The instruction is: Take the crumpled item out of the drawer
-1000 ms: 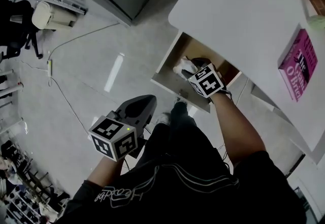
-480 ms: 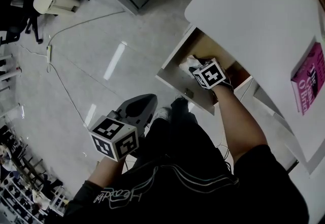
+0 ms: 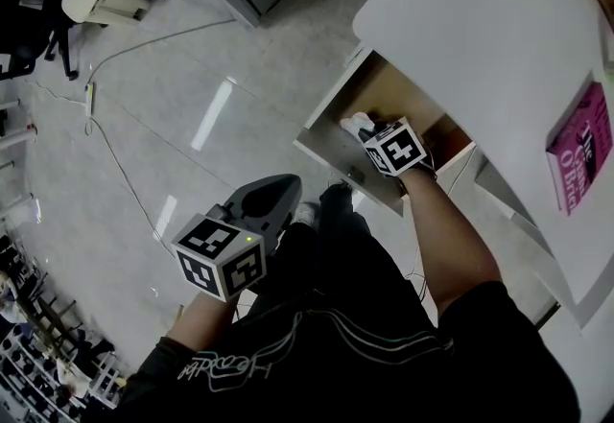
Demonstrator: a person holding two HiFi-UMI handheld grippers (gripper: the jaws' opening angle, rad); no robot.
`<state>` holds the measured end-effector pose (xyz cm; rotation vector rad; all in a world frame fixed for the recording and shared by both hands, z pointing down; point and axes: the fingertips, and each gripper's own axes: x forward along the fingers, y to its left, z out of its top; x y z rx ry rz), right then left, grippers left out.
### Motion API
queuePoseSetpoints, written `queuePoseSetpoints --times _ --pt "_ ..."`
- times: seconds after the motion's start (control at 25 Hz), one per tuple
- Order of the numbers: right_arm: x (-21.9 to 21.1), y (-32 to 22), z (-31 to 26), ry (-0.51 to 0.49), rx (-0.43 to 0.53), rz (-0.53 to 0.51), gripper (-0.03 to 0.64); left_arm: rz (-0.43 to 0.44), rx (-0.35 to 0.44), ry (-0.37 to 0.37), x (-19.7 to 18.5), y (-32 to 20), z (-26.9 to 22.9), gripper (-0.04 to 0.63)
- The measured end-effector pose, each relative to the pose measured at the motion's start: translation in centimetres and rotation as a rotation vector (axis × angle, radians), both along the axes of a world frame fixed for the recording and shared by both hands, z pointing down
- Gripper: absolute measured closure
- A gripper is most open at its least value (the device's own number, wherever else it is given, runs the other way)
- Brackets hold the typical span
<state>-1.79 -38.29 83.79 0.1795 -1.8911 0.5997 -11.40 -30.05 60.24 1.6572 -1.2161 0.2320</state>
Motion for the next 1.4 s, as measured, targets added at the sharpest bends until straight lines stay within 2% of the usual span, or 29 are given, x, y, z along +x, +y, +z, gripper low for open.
queuePoseSetpoints --times 0.28,0.6,0.88,1.08,1.4 --pt "0.7 -0.5 -5.2 -0.025 0.037 0.111 0.540 0.035 0.032 0.007 0.1 0.6 -2.0 0.572" --pt "1.2 0.6 -16.4 -0.107 0.160 0.196 0.540 0.092 0.117 -0.001 0.1 1.8 -8.1 0.572" --pt "3.6 6.8 -29.1 -0.245 0.303 0.253 0.540 0.167 0.211 -0.017 2.8 8.0 -14.8 0.572" --pt "4.2 10.3 -37.9 -0.348 0.393 0.301 0.541 0.226 0.298 -0.014 4.4 10.0 -20.7 0.572" --pt "6.1 16.2 -49.9 -0.571 0.528 0.371 0.541 0.312 0.453 -0.028 6.5 13.4 -29.0 0.572"
